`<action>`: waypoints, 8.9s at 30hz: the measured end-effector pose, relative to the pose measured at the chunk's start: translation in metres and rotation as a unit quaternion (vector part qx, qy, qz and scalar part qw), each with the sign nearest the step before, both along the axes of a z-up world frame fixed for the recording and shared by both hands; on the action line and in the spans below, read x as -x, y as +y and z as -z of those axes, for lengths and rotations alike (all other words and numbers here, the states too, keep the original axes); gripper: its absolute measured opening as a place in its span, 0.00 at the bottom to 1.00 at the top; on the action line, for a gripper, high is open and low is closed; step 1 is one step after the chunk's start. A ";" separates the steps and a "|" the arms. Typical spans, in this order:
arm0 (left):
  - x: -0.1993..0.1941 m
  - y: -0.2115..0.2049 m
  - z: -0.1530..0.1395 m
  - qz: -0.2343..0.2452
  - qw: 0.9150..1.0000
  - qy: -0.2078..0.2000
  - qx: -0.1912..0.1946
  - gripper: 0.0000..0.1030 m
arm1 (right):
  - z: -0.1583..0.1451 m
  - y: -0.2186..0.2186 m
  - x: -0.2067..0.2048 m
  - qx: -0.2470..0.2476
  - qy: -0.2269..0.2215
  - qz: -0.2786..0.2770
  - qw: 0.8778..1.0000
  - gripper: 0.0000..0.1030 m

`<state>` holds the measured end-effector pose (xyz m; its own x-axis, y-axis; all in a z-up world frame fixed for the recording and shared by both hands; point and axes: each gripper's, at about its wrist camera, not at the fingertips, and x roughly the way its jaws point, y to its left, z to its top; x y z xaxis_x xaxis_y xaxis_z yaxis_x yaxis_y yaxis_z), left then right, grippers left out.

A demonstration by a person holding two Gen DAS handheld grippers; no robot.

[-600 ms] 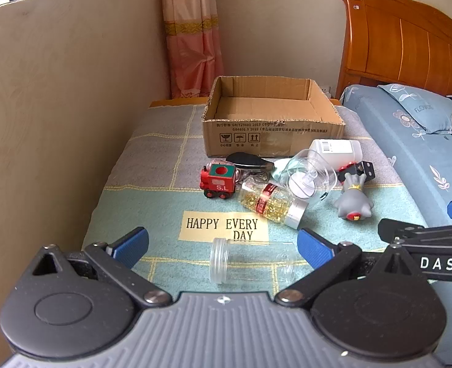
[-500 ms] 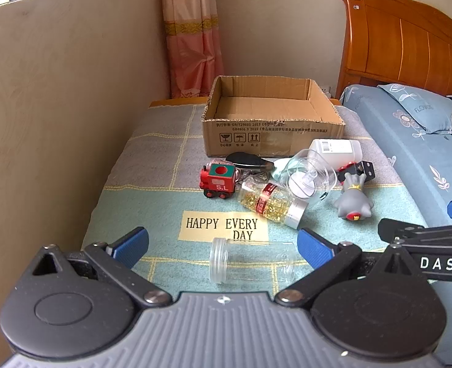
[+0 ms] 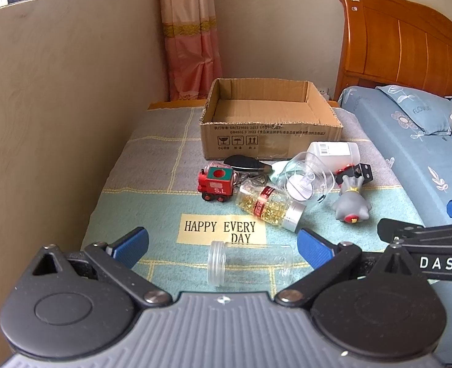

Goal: Organize rigid objects
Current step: 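Move the left tool toward the clear plastic jar lying on the blanket, then close the left tool on the clear jar while the right tool approaches the grey elephant, then lift the clear jar with the left tool while the right tool grasps the grey elephant, then drop the jar and elephant into the cardboard box, opening both tools, then move the left tool to the red train while the right tool approaches the B block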

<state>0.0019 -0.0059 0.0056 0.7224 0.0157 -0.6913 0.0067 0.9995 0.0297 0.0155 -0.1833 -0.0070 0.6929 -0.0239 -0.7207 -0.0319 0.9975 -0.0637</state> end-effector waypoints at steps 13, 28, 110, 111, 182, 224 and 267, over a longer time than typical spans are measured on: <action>-0.002 -0.001 -0.002 0.010 1.000 -0.005 0.012 0.99 | -0.004 0.000 -0.002 0.004 -0.009 -0.001 1.000 1.00; -0.014 -0.005 0.011 0.071 0.997 -0.018 0.011 0.99 | 0.000 -0.010 -0.010 -0.003 -0.029 -0.014 0.999 1.00; -0.084 0.027 0.104 0.184 0.980 0.073 -0.025 0.99 | 0.092 0.001 -0.068 0.004 0.031 -0.271 0.962 1.00; -0.084 0.027 0.104 0.185 0.980 0.073 -0.025 0.99 | 0.092 0.002 -0.064 -0.005 0.037 -0.276 0.960 1.00; -0.166 0.027 -0.003 0.214 0.977 0.013 -0.014 0.88 | -0.013 -0.026 -0.129 -0.037 -0.037 -0.163 0.985 0.73; -0.318 0.030 -0.016 0.140 0.989 0.034 -0.025 0.94 | -0.021 -0.017 -0.311 -0.049 -0.021 -0.153 0.987 1.00; -0.179 0.046 0.084 0.099 0.994 0.035 0.000 0.97 | 0.108 -0.040 -0.095 0.029 0.033 -0.040 0.998 1.00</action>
<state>0.1810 0.0405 -0.0781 0.6616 -0.1222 -0.7398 0.2057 0.9784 0.0224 0.1108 -0.2229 -0.1154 0.6445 -0.0135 -0.7644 -0.1177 0.9862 -0.1167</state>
